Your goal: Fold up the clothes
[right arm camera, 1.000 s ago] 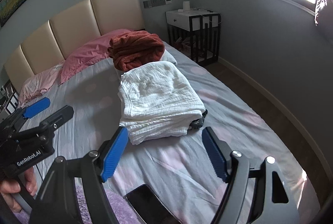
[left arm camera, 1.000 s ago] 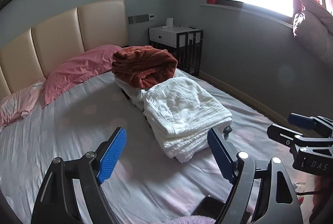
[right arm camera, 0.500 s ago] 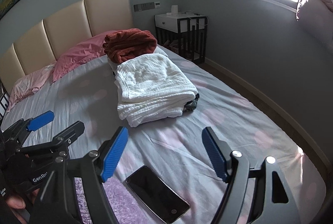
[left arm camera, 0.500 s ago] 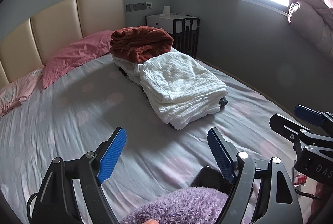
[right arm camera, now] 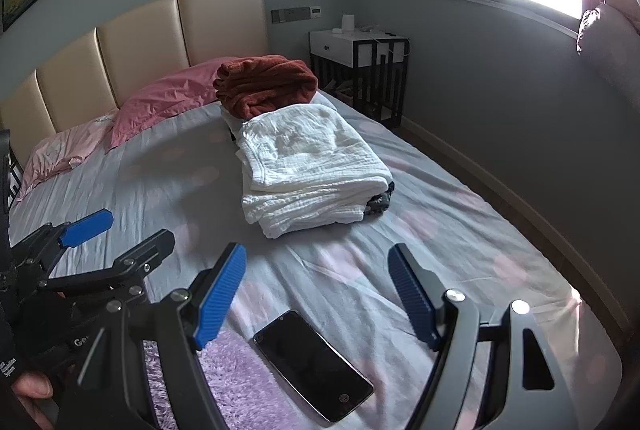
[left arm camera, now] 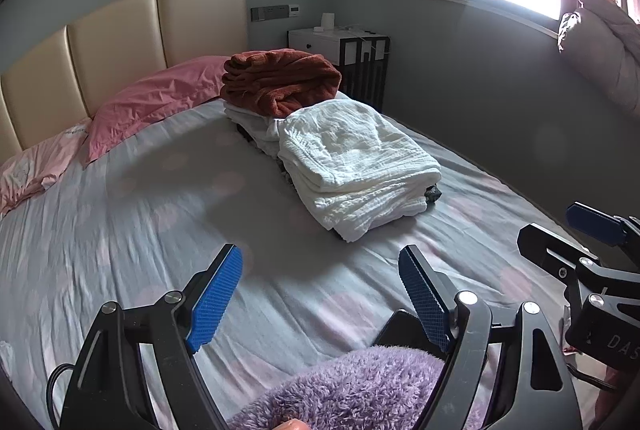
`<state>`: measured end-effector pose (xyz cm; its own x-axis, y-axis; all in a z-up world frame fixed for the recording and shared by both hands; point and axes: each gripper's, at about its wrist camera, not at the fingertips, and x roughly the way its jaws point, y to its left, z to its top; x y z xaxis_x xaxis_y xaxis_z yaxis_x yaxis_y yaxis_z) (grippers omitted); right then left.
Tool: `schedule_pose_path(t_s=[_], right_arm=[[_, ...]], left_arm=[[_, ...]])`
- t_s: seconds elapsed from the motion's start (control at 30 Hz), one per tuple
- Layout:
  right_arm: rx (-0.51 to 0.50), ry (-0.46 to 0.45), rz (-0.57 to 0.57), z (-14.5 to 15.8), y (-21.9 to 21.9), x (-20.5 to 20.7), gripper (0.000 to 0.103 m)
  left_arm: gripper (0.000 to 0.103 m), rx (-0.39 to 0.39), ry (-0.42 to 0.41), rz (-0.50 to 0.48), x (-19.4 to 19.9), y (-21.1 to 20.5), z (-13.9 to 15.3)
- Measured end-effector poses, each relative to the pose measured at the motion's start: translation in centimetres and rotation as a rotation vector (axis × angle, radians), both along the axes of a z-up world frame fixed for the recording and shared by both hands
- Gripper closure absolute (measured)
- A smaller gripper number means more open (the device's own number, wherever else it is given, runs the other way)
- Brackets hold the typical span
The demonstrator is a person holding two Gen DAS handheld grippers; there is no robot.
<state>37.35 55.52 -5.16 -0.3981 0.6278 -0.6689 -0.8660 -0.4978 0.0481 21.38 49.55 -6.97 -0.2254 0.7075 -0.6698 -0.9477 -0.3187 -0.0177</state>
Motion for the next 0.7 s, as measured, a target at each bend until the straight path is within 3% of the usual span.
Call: schedule_pose_path(t_s=[0.7], right_arm=[[-0.003,-0.012,0.018,0.07,-0.53,-0.31,0.030]], left_arm=[[0.021,-0.001,-0.022,0.010,-0.26,-0.49,0.12]])
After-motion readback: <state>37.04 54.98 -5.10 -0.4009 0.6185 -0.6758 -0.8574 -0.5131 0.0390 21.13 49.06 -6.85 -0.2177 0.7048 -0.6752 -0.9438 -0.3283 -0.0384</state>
